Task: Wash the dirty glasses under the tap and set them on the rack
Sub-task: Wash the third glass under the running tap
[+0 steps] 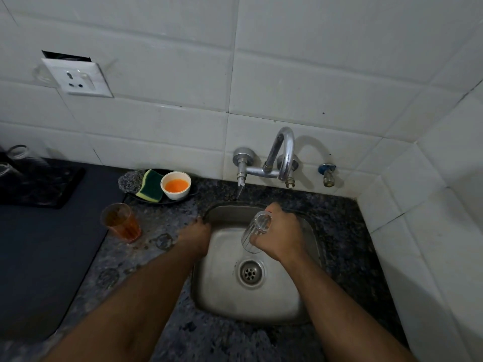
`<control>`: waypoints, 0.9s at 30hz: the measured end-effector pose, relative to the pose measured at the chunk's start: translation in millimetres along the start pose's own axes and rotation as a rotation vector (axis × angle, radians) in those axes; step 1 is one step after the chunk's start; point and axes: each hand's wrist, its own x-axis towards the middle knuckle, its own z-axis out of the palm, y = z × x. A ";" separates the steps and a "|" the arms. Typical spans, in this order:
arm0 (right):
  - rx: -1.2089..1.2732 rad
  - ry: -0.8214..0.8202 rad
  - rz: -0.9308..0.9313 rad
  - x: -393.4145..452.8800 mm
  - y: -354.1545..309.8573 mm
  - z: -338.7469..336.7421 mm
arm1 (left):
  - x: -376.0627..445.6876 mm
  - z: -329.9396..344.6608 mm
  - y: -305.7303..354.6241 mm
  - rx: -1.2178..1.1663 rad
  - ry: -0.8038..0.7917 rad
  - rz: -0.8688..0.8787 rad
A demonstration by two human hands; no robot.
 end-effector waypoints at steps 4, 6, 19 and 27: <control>0.011 0.004 -0.002 -0.2 0.8 2.8 | -0.7 3.2 -2.7 -0.015 0.017 0.016; 0.010 0.007 0.000 -0.5 1.7 4.5 | -0.1 5.5 -5.0 -0.022 0.021 0.016; 0.054 -0.004 0.043 -4.8 3.5 20.2 | -4.7 7.4 -9.0 -0.021 0.031 0.039; 0.201 -0.087 -0.017 -34.9 -1.1 37.0 | -70.0 2.7 -10.8 -0.346 0.172 0.007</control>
